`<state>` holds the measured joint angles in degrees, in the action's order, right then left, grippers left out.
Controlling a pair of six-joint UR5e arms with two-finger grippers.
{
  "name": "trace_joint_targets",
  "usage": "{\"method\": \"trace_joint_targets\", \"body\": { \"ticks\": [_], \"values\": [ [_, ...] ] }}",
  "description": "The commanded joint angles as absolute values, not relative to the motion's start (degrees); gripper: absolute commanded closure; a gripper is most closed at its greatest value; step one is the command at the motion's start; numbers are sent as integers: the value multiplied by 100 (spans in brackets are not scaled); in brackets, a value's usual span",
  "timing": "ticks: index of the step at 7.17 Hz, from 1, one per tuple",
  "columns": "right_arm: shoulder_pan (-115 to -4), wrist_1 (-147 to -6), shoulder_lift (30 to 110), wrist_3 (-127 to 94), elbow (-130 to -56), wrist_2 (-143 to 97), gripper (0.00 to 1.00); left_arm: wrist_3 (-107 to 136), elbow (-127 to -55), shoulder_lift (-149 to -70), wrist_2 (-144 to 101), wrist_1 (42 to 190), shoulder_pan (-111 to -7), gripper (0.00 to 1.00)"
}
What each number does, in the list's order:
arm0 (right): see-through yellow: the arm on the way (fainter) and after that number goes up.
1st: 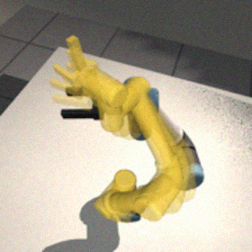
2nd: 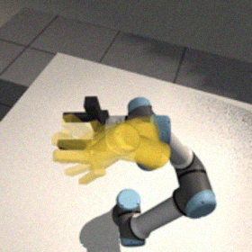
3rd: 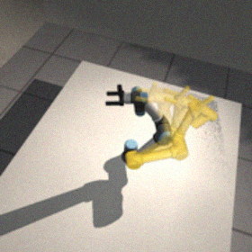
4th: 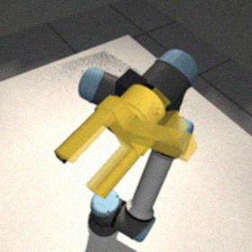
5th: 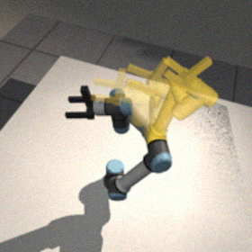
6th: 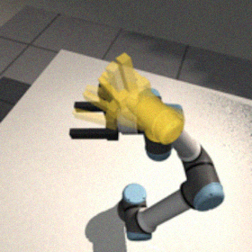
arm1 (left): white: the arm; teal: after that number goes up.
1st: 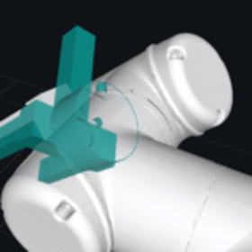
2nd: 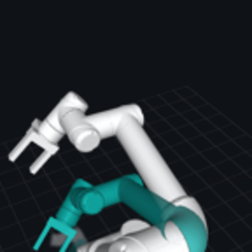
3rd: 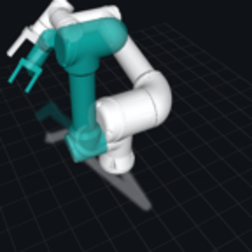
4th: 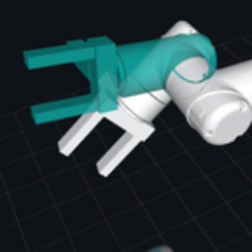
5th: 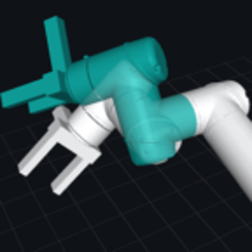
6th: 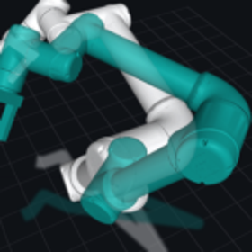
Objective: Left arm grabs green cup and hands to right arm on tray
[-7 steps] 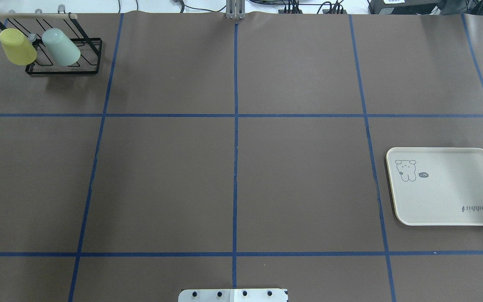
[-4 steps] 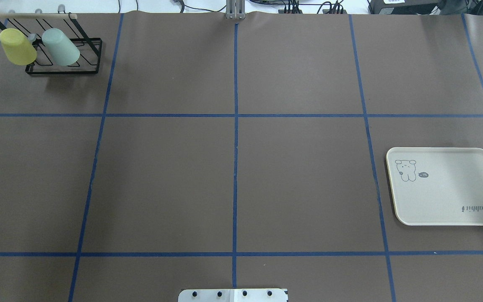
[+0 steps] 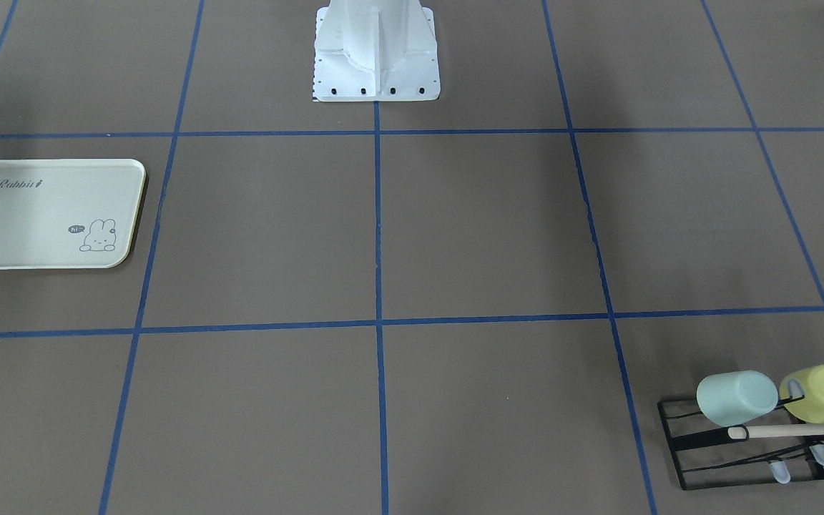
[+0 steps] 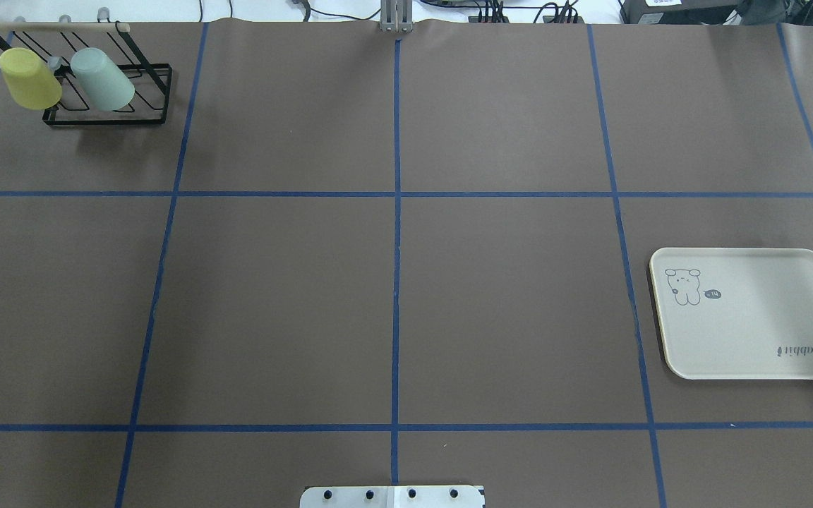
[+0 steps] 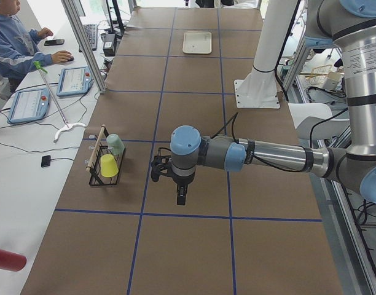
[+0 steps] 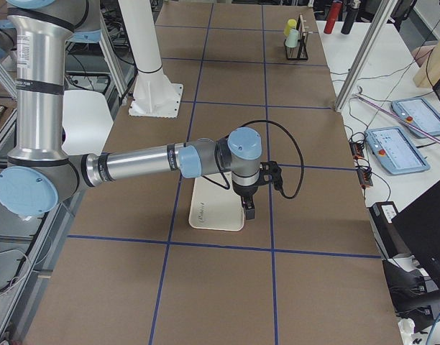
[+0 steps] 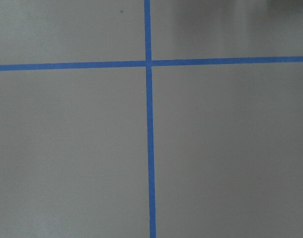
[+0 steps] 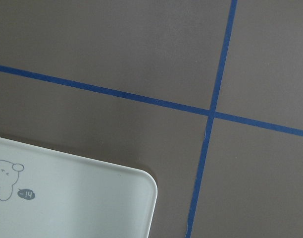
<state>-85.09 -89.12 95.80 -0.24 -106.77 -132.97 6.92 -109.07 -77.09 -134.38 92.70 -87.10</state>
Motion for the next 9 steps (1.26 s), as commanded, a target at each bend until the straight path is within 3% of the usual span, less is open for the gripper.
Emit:
{"method": "trace_joint_targets", "body": {
  "ticks": [1, 5, 7, 9],
  "values": [
    [-8508, -8903, 9580, -26, -10670, -13298, 0, 703, -10907, -7708, -13438, 9281, -8710, 0],
    [-8508, -8859, 9589, -8, -10600, -13359, 0, 1095, -10960, -8013, -13814, 9351, -8588, 0],
    [-8490, -8851, 9580, -17, -10600, -13561, 0, 3231, -10908, -9037, -13738, 9659, -7644, 0],
    [-8481, -8850, 9571, -17, -10600, -13562, 0, 3883, -10741, -9814, -13101, 9537, -6780, 0]
  ]
}}
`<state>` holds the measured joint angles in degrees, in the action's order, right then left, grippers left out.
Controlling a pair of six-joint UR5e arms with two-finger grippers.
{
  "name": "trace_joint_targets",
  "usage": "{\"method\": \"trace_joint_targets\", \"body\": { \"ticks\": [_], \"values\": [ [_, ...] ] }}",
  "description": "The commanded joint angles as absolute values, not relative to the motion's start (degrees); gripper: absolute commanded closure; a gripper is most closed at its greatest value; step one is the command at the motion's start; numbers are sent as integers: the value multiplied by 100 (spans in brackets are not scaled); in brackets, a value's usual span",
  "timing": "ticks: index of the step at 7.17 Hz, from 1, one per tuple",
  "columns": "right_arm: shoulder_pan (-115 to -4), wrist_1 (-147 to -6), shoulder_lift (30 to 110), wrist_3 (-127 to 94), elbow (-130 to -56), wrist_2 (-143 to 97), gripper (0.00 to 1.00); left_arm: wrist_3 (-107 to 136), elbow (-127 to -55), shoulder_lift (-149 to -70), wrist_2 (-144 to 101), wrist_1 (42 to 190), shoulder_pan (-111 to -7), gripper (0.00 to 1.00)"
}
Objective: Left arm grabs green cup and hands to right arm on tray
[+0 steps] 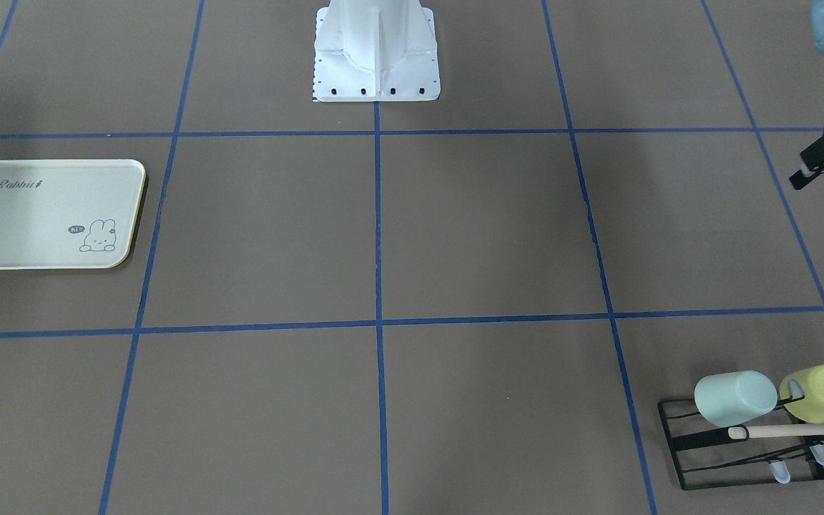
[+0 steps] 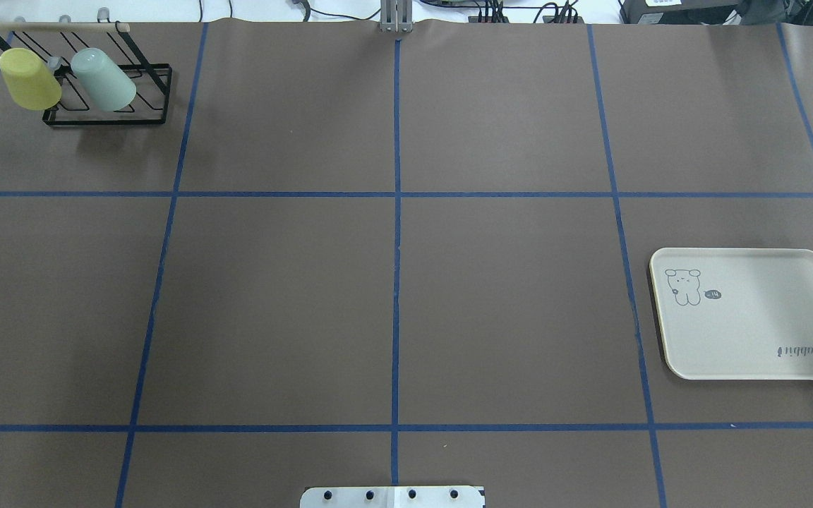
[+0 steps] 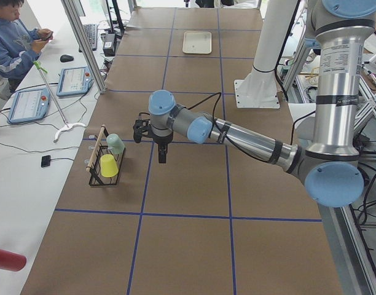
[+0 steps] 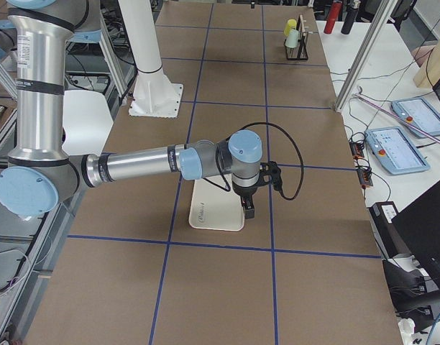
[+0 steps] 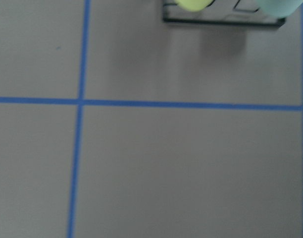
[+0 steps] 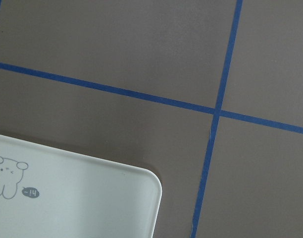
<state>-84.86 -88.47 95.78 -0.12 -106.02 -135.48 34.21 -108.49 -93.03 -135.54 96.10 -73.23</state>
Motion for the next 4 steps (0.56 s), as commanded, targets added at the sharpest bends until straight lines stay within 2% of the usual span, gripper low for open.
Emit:
{"method": "trace_joint_targets", "body": {
  "ticks": [1, 4],
  "values": [
    [-8473, -8851, 9580, -18, -10600, -13570, 0, 3937, -10427, -10270, -12991, 9310, -6637, 0],
    [-8420, -8851, 9571, -18, -10600, -13588, 0, 3946, -9153, -11458, -12955, 9246, -6618, 0]
  ]
}}
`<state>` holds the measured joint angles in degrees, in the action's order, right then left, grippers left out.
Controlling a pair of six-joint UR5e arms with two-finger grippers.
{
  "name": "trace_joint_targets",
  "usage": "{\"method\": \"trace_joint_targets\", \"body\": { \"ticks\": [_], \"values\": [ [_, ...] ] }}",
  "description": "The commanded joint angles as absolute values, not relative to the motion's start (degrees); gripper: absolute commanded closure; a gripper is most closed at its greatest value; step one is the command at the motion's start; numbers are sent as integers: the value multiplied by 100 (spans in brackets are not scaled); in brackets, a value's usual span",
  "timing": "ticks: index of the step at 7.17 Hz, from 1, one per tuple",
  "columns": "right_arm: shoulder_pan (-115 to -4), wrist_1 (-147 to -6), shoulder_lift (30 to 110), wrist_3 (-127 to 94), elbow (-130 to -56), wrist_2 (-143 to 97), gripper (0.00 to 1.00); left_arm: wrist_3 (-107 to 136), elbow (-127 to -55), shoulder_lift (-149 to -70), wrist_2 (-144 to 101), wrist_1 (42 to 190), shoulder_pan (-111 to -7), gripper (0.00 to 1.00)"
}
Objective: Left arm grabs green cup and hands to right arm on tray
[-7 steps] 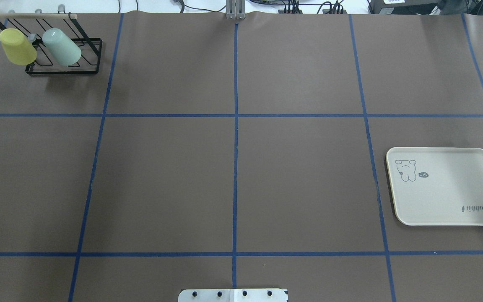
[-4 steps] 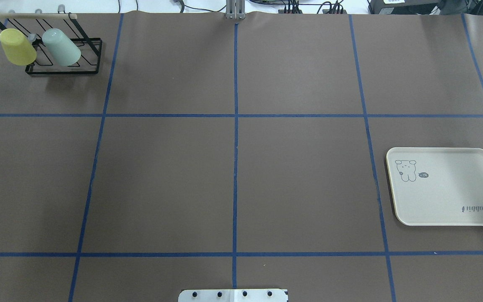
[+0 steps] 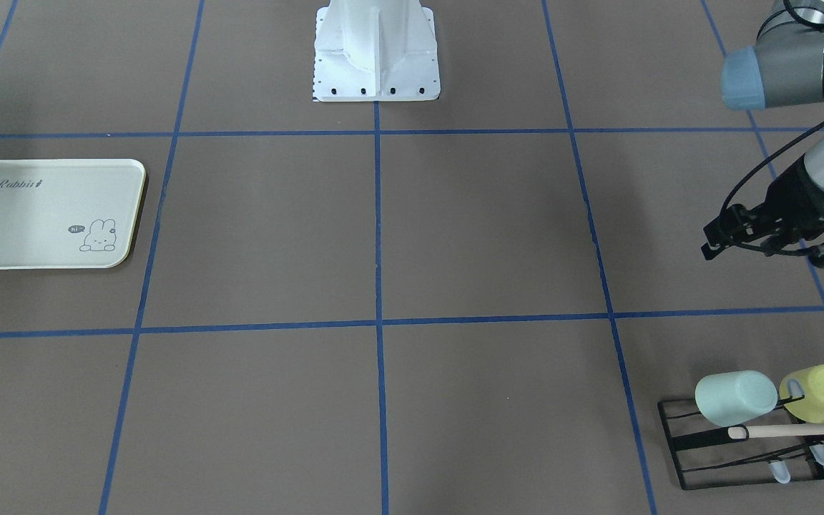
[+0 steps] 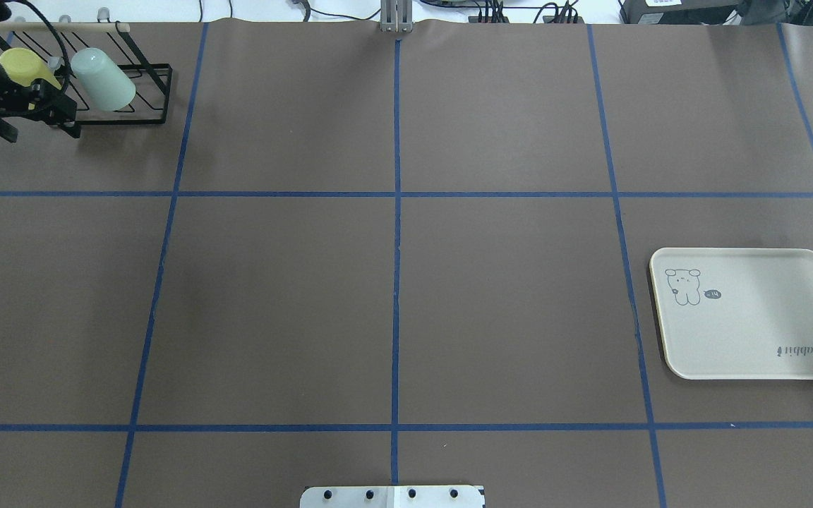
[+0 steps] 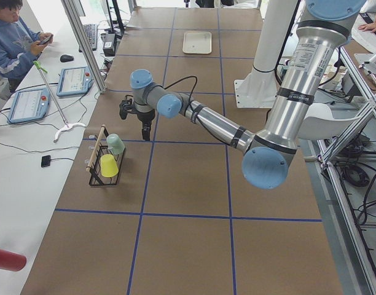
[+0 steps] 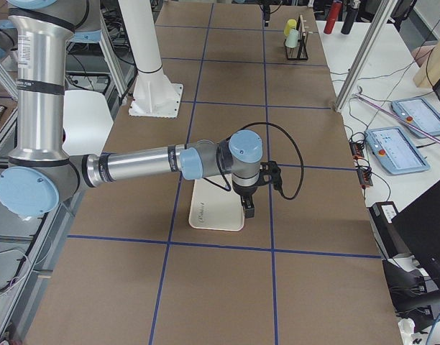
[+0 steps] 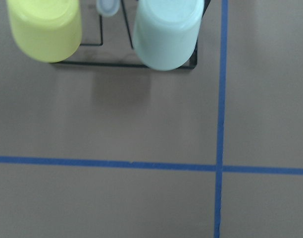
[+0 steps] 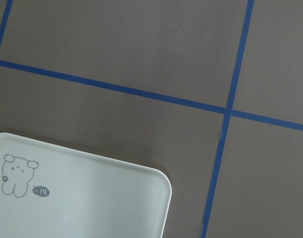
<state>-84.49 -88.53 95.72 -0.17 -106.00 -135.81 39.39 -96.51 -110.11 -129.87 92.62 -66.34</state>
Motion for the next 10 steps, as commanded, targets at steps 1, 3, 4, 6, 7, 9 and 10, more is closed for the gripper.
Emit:
{"method": "trace_joint_targets", "body": {
  "ticks": [1, 3, 4, 6, 7, 9, 10],
  "values": [
    [-8376, -8851, 9571, -35, -10600, -13588, 0, 3929, -8888, -11600, -12755, 9246, -6609, 0],
    [-8358, -8851, 9554, -35, -10600, -13597, 0, 3850, -8205, -12021, -12656, 9298, -6495, 1],
    [-8324, -8851, 9554, -44, -10600, -13597, 0, 3893, -7896, -12319, -12656, 9255, -6486, 1],
    [-8253, -8851, 9554, -44, -10600, -13588, 0, 3719, -7516, -12401, -12656, 9334, -6495, 2],
    [-8236, -8851, 9554, -53, -10600, -13588, 0, 3683, -7402, -12401, -12656, 9334, -6495, 2],
    [-8192, -8842, 9519, -53, -10600, -13588, 0, 3691, -7077, -12471, -12656, 9369, -6582, 3],
    [-8191, -8842, 9510, -53, -10608, -13588, 0, 3700, -6910, -12602, -12656, 9369, -6609, 3]
  ]
}}
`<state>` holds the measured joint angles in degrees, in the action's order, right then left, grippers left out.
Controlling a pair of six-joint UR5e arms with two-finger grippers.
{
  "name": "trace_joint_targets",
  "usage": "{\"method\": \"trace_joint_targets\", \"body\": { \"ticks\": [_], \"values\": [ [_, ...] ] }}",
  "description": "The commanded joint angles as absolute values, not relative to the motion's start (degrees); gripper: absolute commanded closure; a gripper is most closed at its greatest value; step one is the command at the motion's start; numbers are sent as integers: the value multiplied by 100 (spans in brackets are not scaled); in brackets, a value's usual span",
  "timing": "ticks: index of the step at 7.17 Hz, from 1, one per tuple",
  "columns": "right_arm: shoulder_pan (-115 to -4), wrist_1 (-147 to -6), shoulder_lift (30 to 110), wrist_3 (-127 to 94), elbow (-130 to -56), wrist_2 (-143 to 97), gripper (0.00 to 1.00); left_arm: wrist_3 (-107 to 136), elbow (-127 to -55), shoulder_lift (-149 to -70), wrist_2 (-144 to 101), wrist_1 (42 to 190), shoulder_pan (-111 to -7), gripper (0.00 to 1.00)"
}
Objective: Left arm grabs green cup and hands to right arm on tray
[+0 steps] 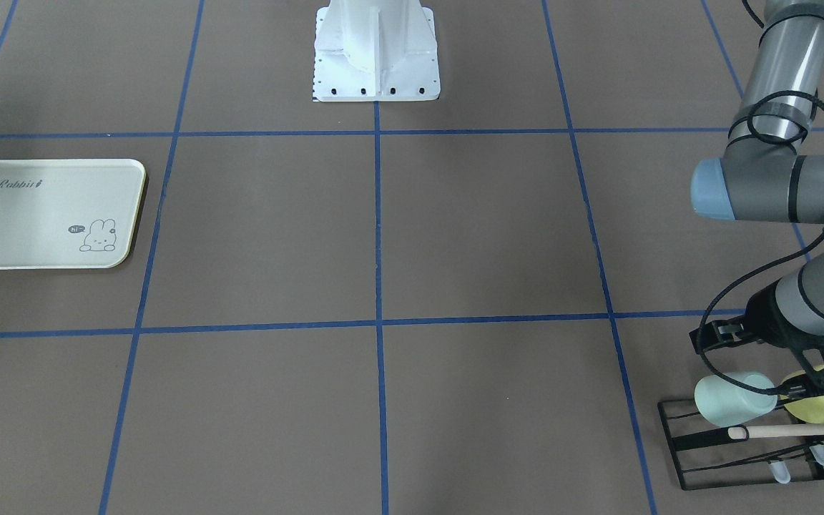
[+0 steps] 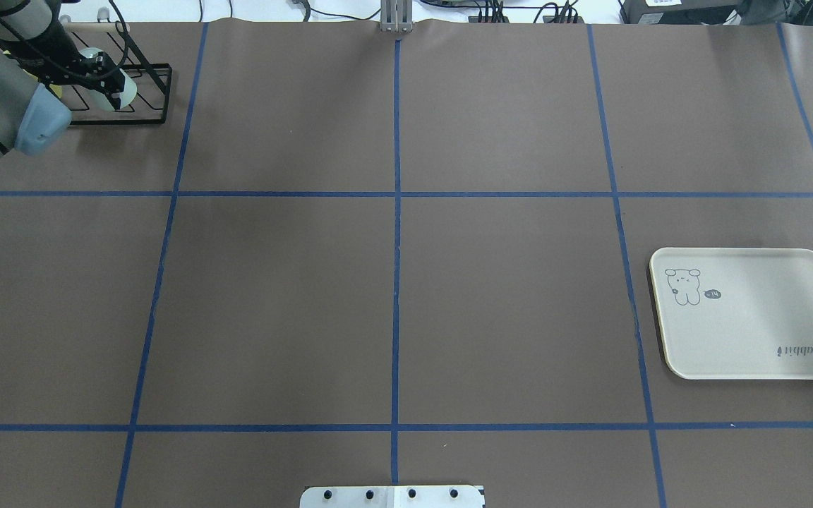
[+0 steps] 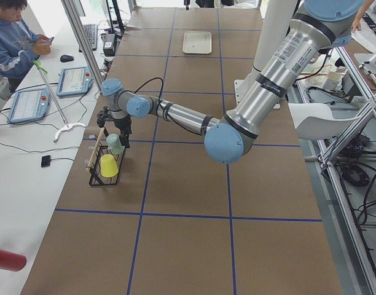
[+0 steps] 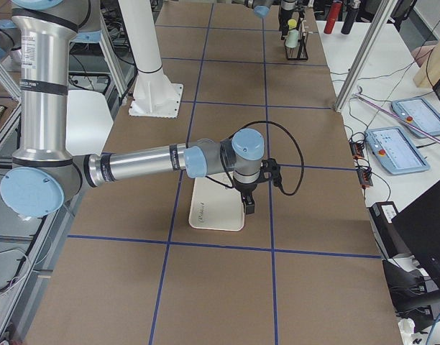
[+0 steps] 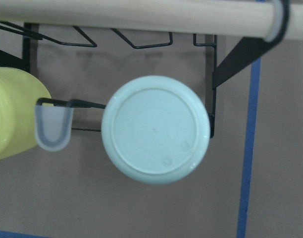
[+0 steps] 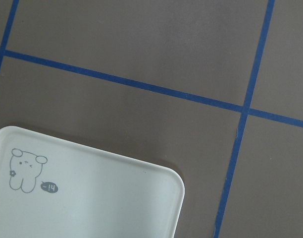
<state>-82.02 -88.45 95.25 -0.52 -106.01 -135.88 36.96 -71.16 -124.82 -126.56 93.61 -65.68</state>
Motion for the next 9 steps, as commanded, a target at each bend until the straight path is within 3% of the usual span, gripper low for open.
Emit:
{"method": "trace_joint_targets", "body": {
  "ticks": [1, 9],
  "values": [
    [-8174, -8842, 9501, -53, -10608, -13588, 0, 3718, -6813, -12612, -12656, 9552, -6627, 3],
    [-8147, -8833, 9501, -53, -10635, -13755, 0, 4148, -6548, -12726, -12656, 10468, -6724, 2]
  ]
}}
